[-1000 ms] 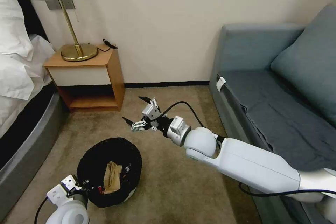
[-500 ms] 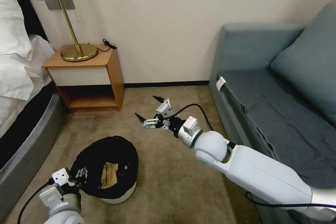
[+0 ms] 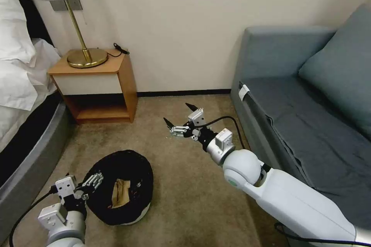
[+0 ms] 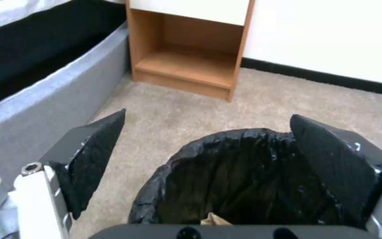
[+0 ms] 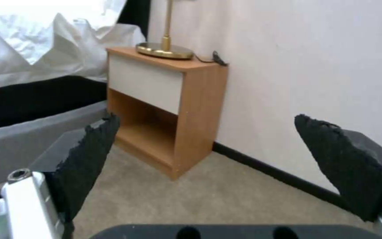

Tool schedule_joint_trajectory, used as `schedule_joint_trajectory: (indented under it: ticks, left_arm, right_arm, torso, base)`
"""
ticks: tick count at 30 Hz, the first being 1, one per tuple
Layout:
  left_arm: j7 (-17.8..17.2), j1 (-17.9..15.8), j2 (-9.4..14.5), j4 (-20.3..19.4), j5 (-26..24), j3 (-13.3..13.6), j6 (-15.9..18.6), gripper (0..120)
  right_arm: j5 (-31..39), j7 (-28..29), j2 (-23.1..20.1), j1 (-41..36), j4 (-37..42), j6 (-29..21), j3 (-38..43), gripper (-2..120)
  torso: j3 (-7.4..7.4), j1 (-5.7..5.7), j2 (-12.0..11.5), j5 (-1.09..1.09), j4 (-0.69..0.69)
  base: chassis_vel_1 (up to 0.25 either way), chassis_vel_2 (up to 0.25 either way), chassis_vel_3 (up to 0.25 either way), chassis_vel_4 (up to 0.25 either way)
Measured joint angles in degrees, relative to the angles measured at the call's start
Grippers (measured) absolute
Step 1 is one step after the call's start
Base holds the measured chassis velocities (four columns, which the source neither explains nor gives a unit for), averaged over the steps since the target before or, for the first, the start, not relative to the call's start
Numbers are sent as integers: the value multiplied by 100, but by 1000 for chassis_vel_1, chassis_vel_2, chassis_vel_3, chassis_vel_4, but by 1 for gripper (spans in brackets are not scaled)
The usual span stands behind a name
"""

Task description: Pick up the trash bin, then pick up the garbage on the floor and place it into the trash bin.

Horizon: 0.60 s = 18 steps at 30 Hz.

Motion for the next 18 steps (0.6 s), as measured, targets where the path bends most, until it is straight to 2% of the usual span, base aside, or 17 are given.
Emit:
schedule_joint_trajectory:
  ticks: [9, 13, 16, 18]
  left_arm:
    - [330, -72, 22, 42, 351, 151, -248, 100]
    - [392, -72, 22, 63, 433, 189, -335, 100]
    - [508, -76, 27, 70, 555, 215, -469, 100]
    - [540, -78, 28, 75, 576, 229, -512, 100]
  right_arm:
    - [-254, 61, 8, -546, -73, -134, 708, 100]
    - [-386, 108, -3, -948, 46, -102, 1296, 100]
    - [-552, 92, -4, -1616, 446, 33, 2382, 100]
    - [-608, 66, 11, -1767, 543, 76, 2632, 100]
  torso:
    - [0, 0, 0, 0, 0]
    - [0, 0, 0, 1, 1]
    - [0, 0, 0, 0, 1]
    - [0, 0, 0, 0, 0]
  base:
    - [0, 0, 0, 0]
    - [0, 0, 0, 0]
    - [0, 0, 0, 0]
    - [0, 0, 0, 0]
